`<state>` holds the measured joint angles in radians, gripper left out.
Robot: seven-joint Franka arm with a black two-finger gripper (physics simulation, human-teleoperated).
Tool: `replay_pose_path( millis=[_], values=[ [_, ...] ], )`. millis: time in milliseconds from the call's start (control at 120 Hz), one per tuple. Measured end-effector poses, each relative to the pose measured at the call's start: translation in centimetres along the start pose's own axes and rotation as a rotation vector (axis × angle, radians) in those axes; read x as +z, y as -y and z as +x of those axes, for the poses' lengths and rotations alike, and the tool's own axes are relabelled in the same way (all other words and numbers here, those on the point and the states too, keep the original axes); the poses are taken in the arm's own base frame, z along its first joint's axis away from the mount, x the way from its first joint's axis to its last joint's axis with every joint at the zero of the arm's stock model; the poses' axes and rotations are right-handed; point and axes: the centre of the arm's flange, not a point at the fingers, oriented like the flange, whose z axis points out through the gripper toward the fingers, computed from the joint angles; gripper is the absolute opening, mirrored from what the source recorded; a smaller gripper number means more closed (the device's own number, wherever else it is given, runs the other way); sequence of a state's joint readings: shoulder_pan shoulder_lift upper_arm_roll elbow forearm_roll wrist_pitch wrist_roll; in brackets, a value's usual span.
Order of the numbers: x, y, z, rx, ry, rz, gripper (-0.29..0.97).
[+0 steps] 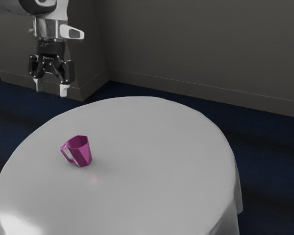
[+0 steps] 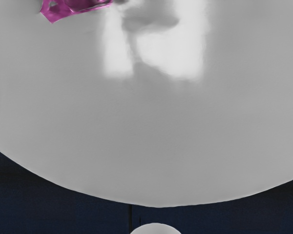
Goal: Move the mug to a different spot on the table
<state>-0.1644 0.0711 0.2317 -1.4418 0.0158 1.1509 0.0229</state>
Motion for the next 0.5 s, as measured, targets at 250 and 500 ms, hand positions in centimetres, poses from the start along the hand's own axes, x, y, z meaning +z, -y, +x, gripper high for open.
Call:
replay_pose_path(
  millis=[250, 500],
  values=[
    [-2.2, 1.5, 2.7, -0.011, -0.282, 0.000, 0.66],
    [4.4, 6.3, -5.4, -0.033, -0.335, -0.058, 0.66]
  ],
)
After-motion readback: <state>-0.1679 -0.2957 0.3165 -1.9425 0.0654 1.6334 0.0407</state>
